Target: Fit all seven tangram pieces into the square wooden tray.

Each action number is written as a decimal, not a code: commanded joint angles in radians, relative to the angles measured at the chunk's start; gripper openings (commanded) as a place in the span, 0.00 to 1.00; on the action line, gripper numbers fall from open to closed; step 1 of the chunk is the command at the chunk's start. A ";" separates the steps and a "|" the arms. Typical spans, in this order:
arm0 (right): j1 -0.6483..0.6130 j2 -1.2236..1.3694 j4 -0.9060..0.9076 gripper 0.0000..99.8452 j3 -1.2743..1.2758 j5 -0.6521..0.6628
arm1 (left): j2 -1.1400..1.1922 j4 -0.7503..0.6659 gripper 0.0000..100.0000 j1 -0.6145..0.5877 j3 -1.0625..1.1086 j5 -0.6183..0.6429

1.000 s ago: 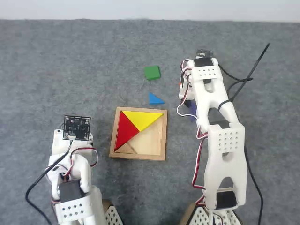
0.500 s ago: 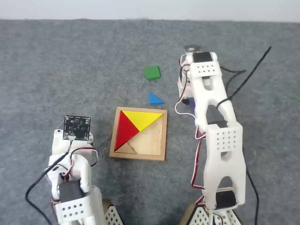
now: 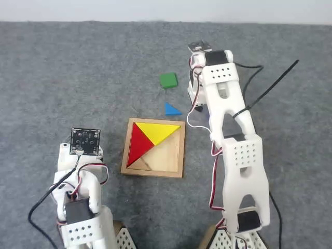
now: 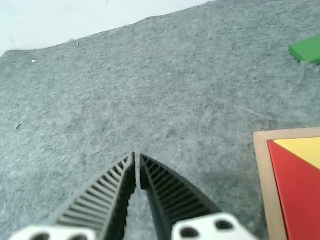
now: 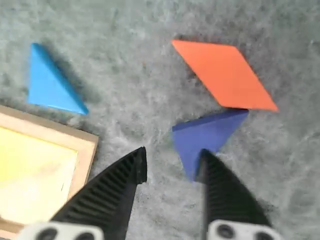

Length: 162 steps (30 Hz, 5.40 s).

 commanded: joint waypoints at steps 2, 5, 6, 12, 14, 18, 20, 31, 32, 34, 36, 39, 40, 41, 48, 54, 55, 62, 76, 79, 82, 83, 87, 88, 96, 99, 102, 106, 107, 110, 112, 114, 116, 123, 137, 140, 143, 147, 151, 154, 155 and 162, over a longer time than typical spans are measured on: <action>0.039 0.068 -0.028 0.32 -0.054 -0.034 | -0.021 0.005 0.02 -0.003 -0.013 -0.012; 0.033 0.140 -0.076 0.29 -0.055 -0.034 | -0.021 0.005 0.02 -0.003 -0.013 -0.012; 0.030 0.159 -0.085 0.28 -0.064 -0.034 | -0.021 0.005 0.02 -0.003 -0.013 -0.012; 0.021 0.216 -0.076 0.28 -0.181 -0.075 | -0.021 0.005 0.02 -0.003 -0.013 -0.012; 0.021 0.226 -0.070 0.28 -0.203 -0.075 | -0.021 0.005 0.02 -0.003 -0.013 -0.012; 0.021 0.239 -0.062 0.28 -0.229 -0.087 | -0.021 0.005 0.02 -0.003 -0.013 -0.012; 0.021 0.239 -0.062 0.25 -0.229 -0.087 | -0.021 0.005 0.02 -0.003 -0.013 -0.012; 0.028 0.255 0.012 0.16 -0.235 -0.054 | -0.021 0.005 0.02 -0.003 -0.013 -0.012; 0.028 0.251 0.016 0.16 -0.235 -0.044 | -0.021 0.005 0.02 -0.003 -0.013 -0.012; 0.028 0.248 0.019 0.16 -0.238 -0.037 | -0.021 0.005 0.02 -0.003 -0.013 -0.012; 0.027 0.242 0.027 0.16 -0.250 -0.037 | -0.021 0.005 0.02 -0.003 -0.013 -0.012; 0.022 0.213 0.044 0.16 -0.255 -0.037 | -0.021 0.005 0.02 -0.003 -0.013 -0.012; 0.021 0.197 0.044 0.16 -0.250 -0.037 | -0.021 0.005 0.02 -0.003 -0.013 -0.012; 0.019 0.186 0.045 0.16 -0.249 -0.037 | -0.021 0.005 0.02 -0.003 -0.013 -0.012; -0.019 0.045 0.047 0.16 -0.083 -0.043 | -0.021 0.005 0.02 -0.003 -0.013 -0.012; -0.074 -0.136 0.045 0.16 0.107 -0.044 | -0.021 0.005 0.02 -0.003 -0.013 -0.012; -0.081 -0.165 0.045 0.16 0.130 -0.044 | -0.021 0.005 0.02 -0.003 -0.013 -0.012; -0.119 -0.348 0.044 0.16 0.270 -0.044 | -0.021 0.005 0.02 -0.003 -0.013 -0.012; -0.016 -0.088 -0.216 0.30 0.276 -0.094 | -0.021 0.005 0.02 -0.003 -0.013 -0.012; -0.016 -0.045 -0.239 0.30 0.269 -0.092 | -0.021 0.005 0.02 -0.003 -0.013 -0.012; -0.016 -0.015 -0.214 0.30 0.209 -0.092 | -0.021 0.005 0.02 -0.003 -0.013 -0.012; -0.016 -0.004 -0.203 0.30 0.189 -0.091 | -0.021 0.005 0.02 -0.003 -0.013 -0.012; -0.022 0.054 -0.165 0.23 0.117 -0.089 | -0.021 0.005 0.02 -0.003 -0.013 -0.012; -0.022 0.073 -0.156 0.20 0.095 -0.089 | -0.021 0.005 0.02 -0.003 -0.013 -0.012; -0.015 0.205 0.013 0.19 -0.141 -0.087 | -0.021 0.005 0.02 -0.003 -0.013 -0.012; -0.007 0.229 0.042 0.19 -0.212 -0.091 | -0.021 0.005 0.02 -0.003 -0.013 -0.012; 0.002 0.220 0.042 0.19 -0.226 -0.094 | -0.021 0.005 0.02 -0.003 -0.013 -0.012; 0.001 0.182 0.045 0.16 -0.199 -0.094 | -0.021 0.005 0.02 -0.003 -0.013 -0.012; -0.001 0.163 0.045 0.14 -0.184 -0.094 | -0.021 0.005 0.02 -0.003 -0.013 -0.012; -0.002 0.104 0.045 0.11 -0.121 -0.089 | -0.021 0.005 0.02 -0.003 -0.013 -0.012; -0.002 0.061 0.044 0.11 -0.071 -0.089 | -0.021 0.005 0.02 -0.003 -0.013 -0.012; -0.002 0.021 0.044 0.11 -0.028 -0.089 | -0.021 0.005 0.02 -0.003 -0.013 -0.012; -0.001 -0.016 0.044 0.11 0.005 -0.089 | -0.021 0.005 0.02 -0.003 -0.013 -0.012; -0.021 -0.150 0.044 0.10 0.100 -0.074 | -0.021 0.005 0.02 -0.003 -0.013 -0.012; -0.061 -0.147 0.025 0.29 0.167 0.098 | -0.021 0.005 0.02 -0.003 -0.013 -0.012; -0.064 -0.101 -0.028 0.42 0.169 0.040 | -0.021 0.005 0.02 -0.003 -0.013 -0.012; -0.070 -0.039 -0.082 0.40 0.167 0.017 | -0.021 0.005 0.02 -0.003 -0.013 -0.012; -0.088 0.035 -0.131 0.35 0.167 -0.018 | -0.021 0.005 0.02 -0.003 -0.013 -0.012; -0.070 0.061 -0.110 0.32 0.130 -0.032 | -0.021 0.005 0.02 -0.003 -0.013 -0.012; -0.048 0.062 -0.099 0.23 0.117 -0.032 | -0.021 0.005 0.02 -0.003 -0.013 -0.012; -0.041 0.062 -0.099 0.19 0.117 -0.032 | -0.021 0.005 0.02 -0.003 -0.013 -0.012; -0.019 0.064 -0.097 0.11 0.117 -0.023 | -0.021 0.005 0.02 -0.003 -0.013 -0.012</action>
